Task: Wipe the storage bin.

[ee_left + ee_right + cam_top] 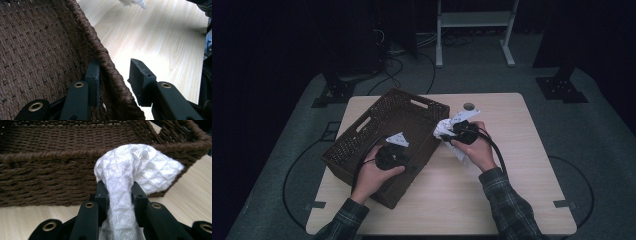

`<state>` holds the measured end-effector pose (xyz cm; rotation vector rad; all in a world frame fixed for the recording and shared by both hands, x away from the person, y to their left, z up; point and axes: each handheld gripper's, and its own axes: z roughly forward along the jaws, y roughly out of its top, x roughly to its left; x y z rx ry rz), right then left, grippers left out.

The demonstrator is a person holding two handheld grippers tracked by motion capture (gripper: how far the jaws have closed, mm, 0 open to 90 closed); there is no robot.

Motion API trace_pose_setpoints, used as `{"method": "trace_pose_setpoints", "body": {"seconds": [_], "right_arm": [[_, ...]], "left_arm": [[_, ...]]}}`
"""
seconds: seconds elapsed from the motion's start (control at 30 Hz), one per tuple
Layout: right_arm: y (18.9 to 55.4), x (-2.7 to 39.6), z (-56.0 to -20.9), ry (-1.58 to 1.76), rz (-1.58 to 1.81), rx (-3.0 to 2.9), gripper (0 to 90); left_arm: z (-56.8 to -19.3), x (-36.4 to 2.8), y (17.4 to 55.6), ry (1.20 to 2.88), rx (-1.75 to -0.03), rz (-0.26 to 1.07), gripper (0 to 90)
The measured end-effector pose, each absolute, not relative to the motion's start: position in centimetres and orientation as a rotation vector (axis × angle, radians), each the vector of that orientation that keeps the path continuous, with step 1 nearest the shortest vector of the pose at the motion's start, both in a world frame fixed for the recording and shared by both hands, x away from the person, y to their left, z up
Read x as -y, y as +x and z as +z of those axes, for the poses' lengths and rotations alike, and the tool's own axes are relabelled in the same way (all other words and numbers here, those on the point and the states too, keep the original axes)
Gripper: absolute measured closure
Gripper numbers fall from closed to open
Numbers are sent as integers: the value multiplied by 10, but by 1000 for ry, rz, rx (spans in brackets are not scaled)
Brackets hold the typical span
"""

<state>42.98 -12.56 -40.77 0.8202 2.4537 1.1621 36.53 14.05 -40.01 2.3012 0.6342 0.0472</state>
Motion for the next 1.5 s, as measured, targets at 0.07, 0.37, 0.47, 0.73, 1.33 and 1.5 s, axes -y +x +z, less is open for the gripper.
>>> {"method": "trace_pose_setpoints", "body": {"seconds": [0.07, 0.37, 0.47, 0.73, 1.33, 1.5], "right_arm": [[430, 123, -409, 808, 1146, -2464, 722], [436, 109, -431, 816, 1093, -2532, 722], [438, 108, -435, 829, 1097, -2537, 722], [439, 107, -450, 849, 1067, -2576, 722], [436, 104, -475, 865, 1007, -2642, 722], [432, 104, -473, 846, 988, -2644, 722]], "left_arm": [[-400, -140, 365, 2302, -633, 48, 613], [-400, -140, 365, 2302, -634, 46, 613], [-400, -140, 365, 2302, -633, 43, 611], [-400, -140, 365, 2302, -633, 42, 611], [-400, -140, 365, 2302, -633, 42, 612], [-400, -140, 365, 2302, -632, 43, 612]]}}
